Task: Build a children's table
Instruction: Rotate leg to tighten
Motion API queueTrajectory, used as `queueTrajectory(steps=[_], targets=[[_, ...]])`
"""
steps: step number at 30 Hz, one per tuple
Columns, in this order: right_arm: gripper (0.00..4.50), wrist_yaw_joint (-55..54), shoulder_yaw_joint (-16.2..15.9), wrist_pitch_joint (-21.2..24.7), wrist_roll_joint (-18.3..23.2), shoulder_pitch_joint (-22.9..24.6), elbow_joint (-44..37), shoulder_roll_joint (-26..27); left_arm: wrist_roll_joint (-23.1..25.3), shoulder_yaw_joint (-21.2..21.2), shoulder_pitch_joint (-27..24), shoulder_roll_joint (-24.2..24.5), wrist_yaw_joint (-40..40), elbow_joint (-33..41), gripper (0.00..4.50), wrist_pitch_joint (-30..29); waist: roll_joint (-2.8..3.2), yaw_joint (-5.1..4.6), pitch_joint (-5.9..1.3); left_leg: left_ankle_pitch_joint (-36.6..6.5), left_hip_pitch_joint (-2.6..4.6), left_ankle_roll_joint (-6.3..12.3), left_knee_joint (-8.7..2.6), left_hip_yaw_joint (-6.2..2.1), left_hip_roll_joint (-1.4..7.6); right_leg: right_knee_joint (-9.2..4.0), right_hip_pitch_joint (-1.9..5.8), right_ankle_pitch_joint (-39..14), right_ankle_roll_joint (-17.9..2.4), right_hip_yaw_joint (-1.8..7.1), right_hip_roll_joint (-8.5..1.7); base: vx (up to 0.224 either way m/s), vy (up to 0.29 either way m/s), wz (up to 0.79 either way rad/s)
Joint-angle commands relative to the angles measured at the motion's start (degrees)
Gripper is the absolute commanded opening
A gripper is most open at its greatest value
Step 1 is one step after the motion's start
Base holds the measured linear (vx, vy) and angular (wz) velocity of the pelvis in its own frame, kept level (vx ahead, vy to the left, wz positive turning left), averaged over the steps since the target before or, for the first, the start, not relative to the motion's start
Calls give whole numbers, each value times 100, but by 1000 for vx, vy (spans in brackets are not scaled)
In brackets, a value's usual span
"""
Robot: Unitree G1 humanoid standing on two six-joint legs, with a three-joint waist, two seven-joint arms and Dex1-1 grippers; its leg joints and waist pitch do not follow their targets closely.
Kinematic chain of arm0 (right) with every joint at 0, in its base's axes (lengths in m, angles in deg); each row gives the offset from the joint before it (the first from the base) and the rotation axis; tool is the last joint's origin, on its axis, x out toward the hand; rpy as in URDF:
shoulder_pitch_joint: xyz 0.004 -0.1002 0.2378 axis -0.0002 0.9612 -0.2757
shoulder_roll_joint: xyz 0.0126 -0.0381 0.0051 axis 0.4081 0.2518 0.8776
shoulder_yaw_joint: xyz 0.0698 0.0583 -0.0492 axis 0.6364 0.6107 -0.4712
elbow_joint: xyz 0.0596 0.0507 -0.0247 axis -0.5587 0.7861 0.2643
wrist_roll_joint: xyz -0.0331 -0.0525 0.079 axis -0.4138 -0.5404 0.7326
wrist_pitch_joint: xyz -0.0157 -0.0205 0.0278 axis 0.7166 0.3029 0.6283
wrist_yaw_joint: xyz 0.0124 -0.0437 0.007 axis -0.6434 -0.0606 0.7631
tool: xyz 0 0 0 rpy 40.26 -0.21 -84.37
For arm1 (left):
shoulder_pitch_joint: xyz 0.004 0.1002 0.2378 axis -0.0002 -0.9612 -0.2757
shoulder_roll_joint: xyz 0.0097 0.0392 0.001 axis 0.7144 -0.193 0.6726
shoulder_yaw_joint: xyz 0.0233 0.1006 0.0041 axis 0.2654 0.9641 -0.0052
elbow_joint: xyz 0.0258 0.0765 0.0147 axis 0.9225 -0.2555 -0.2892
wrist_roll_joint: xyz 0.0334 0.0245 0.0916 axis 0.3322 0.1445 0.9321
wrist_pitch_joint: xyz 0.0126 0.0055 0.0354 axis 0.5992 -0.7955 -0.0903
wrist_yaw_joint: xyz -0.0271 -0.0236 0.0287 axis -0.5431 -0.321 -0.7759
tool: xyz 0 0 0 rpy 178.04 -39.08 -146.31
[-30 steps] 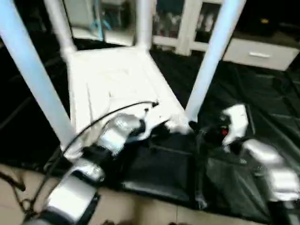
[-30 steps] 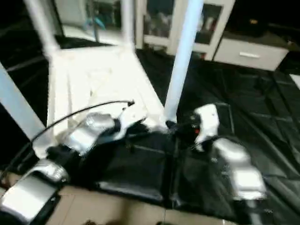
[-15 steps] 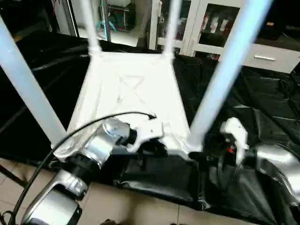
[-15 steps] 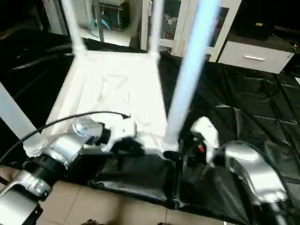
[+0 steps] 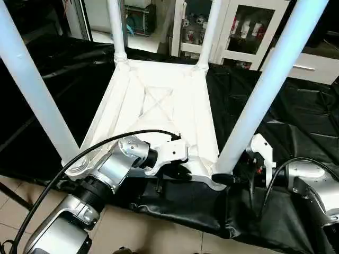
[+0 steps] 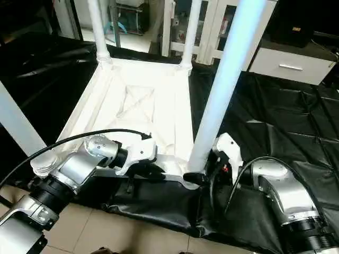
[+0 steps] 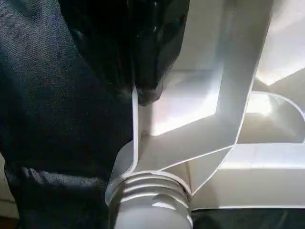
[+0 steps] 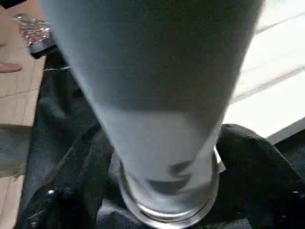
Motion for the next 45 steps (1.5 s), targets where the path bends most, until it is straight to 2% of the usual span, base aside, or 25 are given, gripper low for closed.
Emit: queueTrajectory(steps=[1, 10, 15, 18, 19, 20, 21, 22, 23, 24, 25, 26, 27, 28, 29, 30, 31, 33, 34, 35, 38, 40, 42, 43, 45], targets=[[325, 107, 23, -50, 49, -34, 1, -79, -17, 109, -30, -64, -46, 187, 0, -25, -92, -6, -391, -808, 123, 537, -382, -50, 177, -240, 323, -1013, -1365, 133, -218, 0, 0, 0], [246, 277, 7, -82, 68, -47, 68, -40, -11, 113, -80, -16, -42, 221, 0, -48, -123, 30, -393, -809, 122, 551, -373, -44, 173, -231, 324, -991, -1375, 132, -215, 0, 0, 0], [234, 301, -30, -73, 58, -40, 103, -17, -12, 111, -77, -8, -36, 203, 0, -92, -119, 26, -390, -871, 123, 509, -375, -48, 173, -237, 317, -1112, -1330, 130, -213, 0, 0, 0], [233, -249, -34, 14, -207, -40, 409, 145, 56, 21, 38, -153, 295, -71, 0, -203, -114, 17, -383, -964, 120, 456, -378, -50, 169, -254, 311, -1229, -1299, 130, -211, 0, 0, 0], [233, -656, -31, -6, -423, -73, 618, 244, 99, -77, 140, -284, 611, -268, 0, -281, -106, -1, -366, -1066, 120, 400, -380, -45, 161, -284, 287, -1401, -1251, 131, -203, 0, 0, 0], [233, -727, -21, 13, -442, -80, 646, 267, 107, -99, 162, -310, 682, -308, 0, -294, -102, -23, -330, -1331, 133, 288, -413, -52, 155, -348, 271, -1843, -1143, 117, -201, 0, 0, 0], [233, -1523, 121, 215, -606, -169, 940, 548, 172, -353, 411, -603, 1466, -753, 0, -453, -92, -42, -314, -1509, 141, 198, -421, -54, 146, -376, 259, -2126, -1064, 112, -196, 0, 0, 0], [231, -1523, 121, 215, -606, -169, 940, 548, 172, -353, 411, -603, 1466, -753, 0, -453, -98, -102, -277, -1994, 186, 3, -438, -79, 124, -467, 227, -2836, -851, 70, -187, -55, 3, -2], [231, -1987, 248, 314, -633, -221, 1074, 753, 181, -504, 555, -775, 1907, -989, 0, -593, -96, -129, -283, -2189, 216, -91, -442, -115, 125, -486, 231, -3134, -740, 45, -204, 0, 0, 0], [226, -2390, 356, 421, -629, -262, 1163, 968, 161, -673, 699, -956, 2360, -1217, 0, -782, -96, -198, -307, -2358, 218, -182, -437, -161, 109, -519, 247, -3426, -586, 8, -218, -68, 13, -5], [222, -2729, 434, 466, -649, -297, 1240, 1144, 137, -799, 807, -1095, 2698, -1387, 0, -942, -117, -260, -329, -2293, 178, -187, -452, -187, 105, -547, 289, -3404, -513, -18, -229, -56, 25, -9], [220, -3382, 518, 410, -793, -380, 1421, 1421, 141, -909, 942, -1268, 3135, -1610, 0, -1065, -103, -322, -320, -2308, 142, -175, -460, -198, 93, -576, 287, -3389, -454, -34, -209, -56, 25, -9], [220, -3468, 528, 402, -813, -392, 1445, 1457, 145, -919, 959, -1288, 3192, -1638, 0, -1073, -114, -348, -315, -2334, 146, -154, -449, -198, 73, -598, 266, -3462, -421, -46, -205, 0, 0, 0], [217, -4268, 607, 280, -999, -525, 1689, 1829, 198, -969, 1105, -1476, 3653, -1910, 0, -1024, -113, -391, -330, -2327, 136, -112, -439, -218, 48, -629, 286, -3574, -369, -71, -212, 0, 0, 0], [214, -4596, 664, 248, -1034, -591, 1784, 2012, 210, -1010, 1171, -1571, 3873, -2039, 0, -977, -72, -406, -334, -2300, 134, -111, -446, -231, 48, -631, 284, -3550, -381, -72, -221, 0, 0, 0], [213, -4717, 686, 237, -1045, -616, 1819, 2080, 215, -1027, 1196, -1607, 3956, -2087, 0, -958, -45, -490, -349, -2386, 132, -102, -466, -279, 58, -648, 305, -3374, -444, -116, -215, 0, 0, 0], [212, -5081, 750, 184, -1080, -704, 1938, 2313, 226, -1070, 1288, -1722, 4160, -2258, 0, -868, -10, -494, -351, -2385, 112, -89, -487, -303, 65, -644, 344, -3237, -480, -132, -218, 0, 0, 0], [210, -5661, 698, -44, -1204, -887, 2213, 2804, 288, -1125, 1462, -1957, 4696, -2561, 0, -611, -9, -552, -339, -2518, 106, -56, -498, -307, 56, -656, 320, -3020, -568, -161, -214, 0, 0, 0], [209, -5760, 655, -113, -1261, -923, 2247, 2923, 302, -1123, 1508, -1997, 4750, -2630, 0, -565, -6, -571, -344, -2625, 152, -68, -491, -310, 59, -664, 307, -2985, -630, -173, -221, 0, 0, 0], [209, -5760, 655, -113, -1261, -923, 2247, 2923, 302, -1123, 1508, -1997, 4750, -2630, 0, -565, -11, -584, -345, -2589, 151, -21, -496, -297, 64, -661, 321, -2839, -702, -158, -230, 0, 0, 0], [207, -5612, 584, -396, -1247, -998, 2268, 3121, 330, -1115, 1572, -1996, 4780, -2725, 0, -440, 0, -573, -344, -2464, 128, 68, -520, -277, 74, -621, 345, -2507, -835, -120, -233, 0, 0, 0], [207, -4906, 601, -472, -902, -949, 1968, 3113, 375, -1034, 1534, -1838, 4574, -2716, 0, -297, -3, -562, -343, -2468, 137, 107, -523, -265, 74, -615, 347, -2444, -869, -115, -234, 0, 0, 0], [207, -4729, 622, -502, -805, -913, 1833, 3079, 398, -1005, 1530, -1776, 4493, -2770, 0, -211, -10, -542, -346, -2362, 131, 182, -525, -250, 78, -600, 363, -2379, -904, -101, -250, 0, 0, 0], [238, -4631, 645, -523, -746, -881, 1734, 3048, 405, -997, 1523, -1733, 4452, -2808, 0, -159, -22, -525, -346, -2293, 147, 206, -519, -231, 78, -600, 350, -2346, -942, -91, -251, 0, 0, 0], [269, -4389, 760, -533, -563, -753, 1405, 2908, 420, -965, 1478, -1589, 4276, -2846, 0, -80, -27, -491, -343, -2207, 158, 259, -516, -210, 72, -619, 357, -2404, -938, -86, -259, 0, 0, 0]])
